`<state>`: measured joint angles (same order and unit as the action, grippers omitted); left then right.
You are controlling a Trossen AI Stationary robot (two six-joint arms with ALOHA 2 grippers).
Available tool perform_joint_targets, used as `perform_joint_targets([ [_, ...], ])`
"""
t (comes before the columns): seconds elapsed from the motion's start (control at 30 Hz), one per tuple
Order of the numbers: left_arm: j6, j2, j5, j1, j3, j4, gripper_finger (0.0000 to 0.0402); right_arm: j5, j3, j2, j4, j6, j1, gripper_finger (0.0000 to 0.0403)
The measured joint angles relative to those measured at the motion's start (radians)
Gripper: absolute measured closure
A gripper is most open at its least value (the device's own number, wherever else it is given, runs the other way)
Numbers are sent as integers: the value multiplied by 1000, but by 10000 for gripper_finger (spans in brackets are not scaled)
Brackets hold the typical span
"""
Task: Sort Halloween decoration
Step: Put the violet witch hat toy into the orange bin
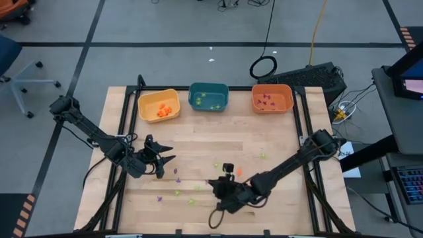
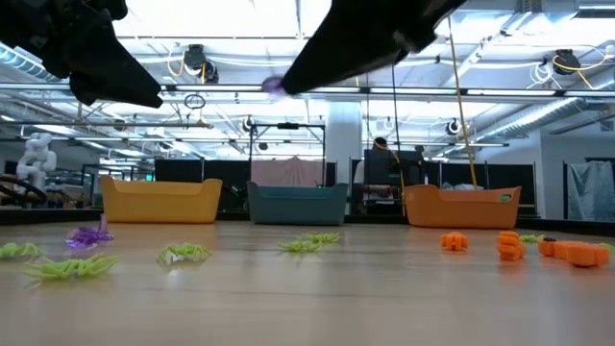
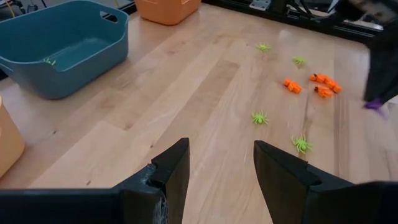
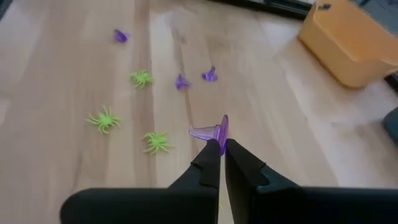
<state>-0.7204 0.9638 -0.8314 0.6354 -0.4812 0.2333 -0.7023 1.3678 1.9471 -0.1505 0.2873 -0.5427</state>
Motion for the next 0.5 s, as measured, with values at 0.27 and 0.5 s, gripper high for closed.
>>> perform_joint_targets([
  [0.27,-5,0,0,0,0,0,226,-3,0,-6,-8,-62,-59,403],
  [0.5,-6,0,0,0,0,0,226,-2,0,-44,-82,-71,-86,403],
])
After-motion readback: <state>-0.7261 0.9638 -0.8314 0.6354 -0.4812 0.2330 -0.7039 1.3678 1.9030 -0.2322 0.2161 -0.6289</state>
